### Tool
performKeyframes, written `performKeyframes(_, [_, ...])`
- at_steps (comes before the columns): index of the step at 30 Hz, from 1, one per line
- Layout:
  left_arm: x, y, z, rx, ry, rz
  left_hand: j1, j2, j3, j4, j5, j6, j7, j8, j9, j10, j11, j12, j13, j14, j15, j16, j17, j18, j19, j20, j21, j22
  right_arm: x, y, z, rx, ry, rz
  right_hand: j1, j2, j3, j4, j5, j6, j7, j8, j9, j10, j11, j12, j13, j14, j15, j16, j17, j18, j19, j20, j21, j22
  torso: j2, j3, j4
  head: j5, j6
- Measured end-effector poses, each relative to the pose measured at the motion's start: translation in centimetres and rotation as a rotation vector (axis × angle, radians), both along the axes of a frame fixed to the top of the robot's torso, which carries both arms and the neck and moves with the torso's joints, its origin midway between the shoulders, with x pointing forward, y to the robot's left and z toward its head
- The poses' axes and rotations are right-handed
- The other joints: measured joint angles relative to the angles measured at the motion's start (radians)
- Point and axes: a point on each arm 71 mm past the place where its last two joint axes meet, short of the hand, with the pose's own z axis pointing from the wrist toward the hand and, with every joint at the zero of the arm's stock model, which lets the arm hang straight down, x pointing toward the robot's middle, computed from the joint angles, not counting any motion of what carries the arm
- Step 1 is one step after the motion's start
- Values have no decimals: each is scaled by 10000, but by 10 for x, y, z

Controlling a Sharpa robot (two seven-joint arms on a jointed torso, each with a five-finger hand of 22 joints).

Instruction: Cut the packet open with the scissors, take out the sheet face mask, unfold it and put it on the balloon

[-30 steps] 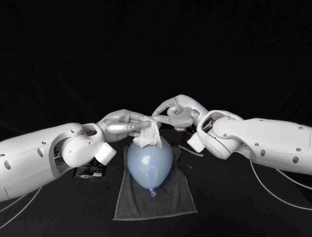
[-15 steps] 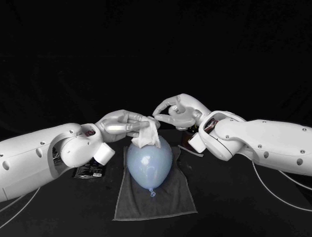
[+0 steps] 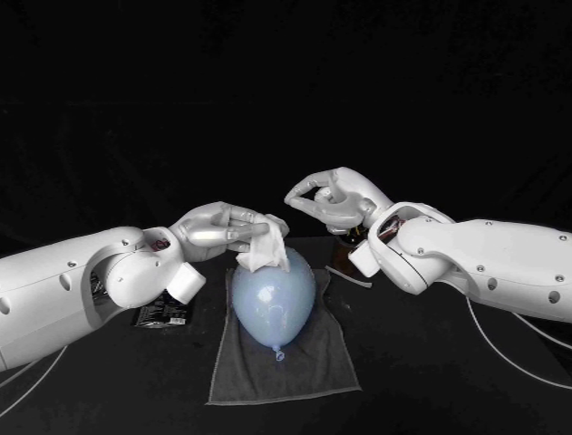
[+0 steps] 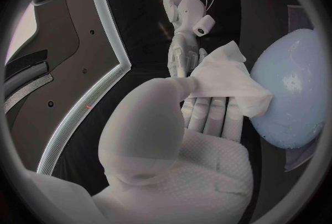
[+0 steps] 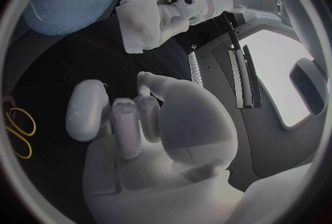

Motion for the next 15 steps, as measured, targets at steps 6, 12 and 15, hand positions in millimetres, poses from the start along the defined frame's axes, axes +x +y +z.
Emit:
performKeyframes(6, [-1, 1, 0, 30, -22, -32, 0, 0, 278, -220, 7, -27, 17, -26, -1, -89, 21, 0, 0, -1, 0, -78, 0, -3, 0, 0, 0, -1, 3, -5, -2, -107, 146, -132, -894, -1022, -448, 362, 31, -1375, 665, 456, 1353, -20, 461, -147, 0, 121, 277, -3, 2, -9, -180, 157, -350, 0, -1, -10, -2, -7, -2])
performKeyframes(12, [-2, 1, 0, 143, -144, -167, 95, -14, 857, -799, 28, -74, 34, -41, -24, -144, 70, 0, 0, 36, 37, -148, 0, -4, -38, -37, 58, 53, 4, -2, -6, -241, 588, 153, -1060, -1753, -1588, 748, 31, -1509, 920, -804, 753, -13, 741, -165, 0, 130, 502, -20, 8, -14, -180, 405, -350, 3, 0, -9, 5, -3, 5])
performKeyframes(15, [-3, 2, 0, 281, -264, -277, 116, 8, 1006, -948, 30, -72, 36, -77, -61, -143, 70, 0, 0, 35, 37, -148, 0, -6, -38, -38, 92, 86, 3, 2, -8, -282, 835, 398, -1010, -1799, -1967, 895, 31, -1415, 1003, -1154, 593, -12, 745, -176, 0, 102, 546, 7, 8, -15, -182, 512, -350, 4, 3, -5, 4, 3, 5])
